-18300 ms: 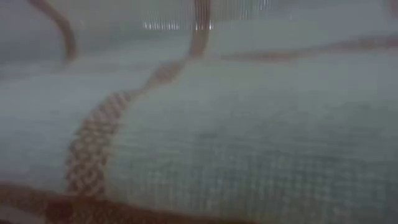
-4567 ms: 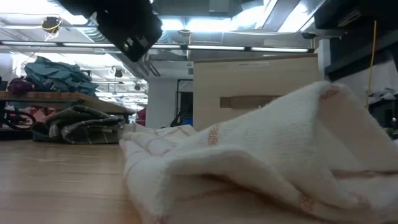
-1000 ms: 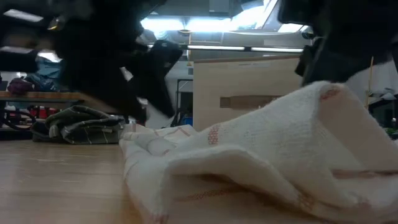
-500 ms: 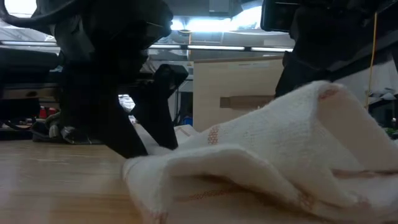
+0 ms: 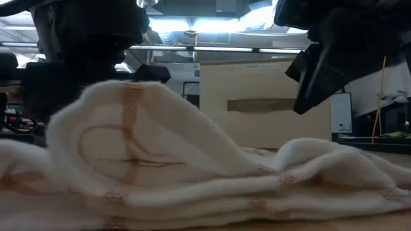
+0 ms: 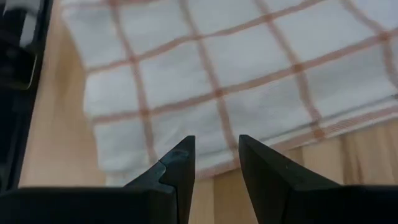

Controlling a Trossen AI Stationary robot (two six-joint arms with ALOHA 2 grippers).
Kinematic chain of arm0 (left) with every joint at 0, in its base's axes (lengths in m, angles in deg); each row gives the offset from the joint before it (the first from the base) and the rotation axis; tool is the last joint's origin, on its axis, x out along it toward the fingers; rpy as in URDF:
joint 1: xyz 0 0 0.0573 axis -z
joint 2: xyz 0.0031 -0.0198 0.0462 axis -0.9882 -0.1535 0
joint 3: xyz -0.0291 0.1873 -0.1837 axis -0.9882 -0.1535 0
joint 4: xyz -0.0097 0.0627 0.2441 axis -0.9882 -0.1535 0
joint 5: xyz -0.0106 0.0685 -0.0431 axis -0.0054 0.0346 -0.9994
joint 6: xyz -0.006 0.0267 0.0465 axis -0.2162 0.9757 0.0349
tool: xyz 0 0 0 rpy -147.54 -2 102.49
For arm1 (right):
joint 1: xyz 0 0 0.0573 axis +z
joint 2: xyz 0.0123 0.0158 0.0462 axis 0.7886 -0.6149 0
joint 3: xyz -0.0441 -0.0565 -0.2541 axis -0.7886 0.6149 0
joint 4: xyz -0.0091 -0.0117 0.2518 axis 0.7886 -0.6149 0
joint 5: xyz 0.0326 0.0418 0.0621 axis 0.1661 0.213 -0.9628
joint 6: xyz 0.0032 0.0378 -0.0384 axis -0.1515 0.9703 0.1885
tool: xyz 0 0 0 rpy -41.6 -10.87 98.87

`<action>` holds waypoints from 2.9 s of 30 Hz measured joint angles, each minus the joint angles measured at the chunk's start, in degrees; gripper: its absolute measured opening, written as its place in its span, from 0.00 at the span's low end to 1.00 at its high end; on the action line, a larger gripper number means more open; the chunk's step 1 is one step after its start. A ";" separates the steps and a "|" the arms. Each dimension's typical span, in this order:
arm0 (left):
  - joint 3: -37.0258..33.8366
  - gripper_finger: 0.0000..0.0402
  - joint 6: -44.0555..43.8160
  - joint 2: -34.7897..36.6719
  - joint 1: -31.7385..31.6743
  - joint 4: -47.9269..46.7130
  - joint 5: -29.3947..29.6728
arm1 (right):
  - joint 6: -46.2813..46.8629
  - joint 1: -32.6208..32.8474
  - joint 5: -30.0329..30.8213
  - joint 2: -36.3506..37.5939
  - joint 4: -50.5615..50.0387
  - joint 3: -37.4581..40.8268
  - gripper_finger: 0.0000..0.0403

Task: Fold towel
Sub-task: Fold the white towel

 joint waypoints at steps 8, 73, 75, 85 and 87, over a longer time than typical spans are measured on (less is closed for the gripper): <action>0.01 0.40 -0.77 3.81 1.31 -1.03 2.89 | -12.58 0.09 -6.91 0.00 -0.18 0.00 0.31; 6.58 0.40 -7.96 -0.26 16.74 7.40 2.96 | -38.74 10.95 3.32 -19.67 2.29 -12.90 0.31; 6.60 0.40 -7.97 -0.26 17.33 7.12 2.97 | -37.54 10.95 3.33 -19.71 2.24 -12.88 0.31; 6.60 0.40 -10.65 -0.50 17.17 4.94 8.08 | -37.56 10.93 3.37 -19.82 3.33 -12.76 0.31; 6.60 0.40 -10.20 -1.19 17.01 4.88 8.30 | -37.56 10.88 3.37 -19.84 3.49 -12.76 0.31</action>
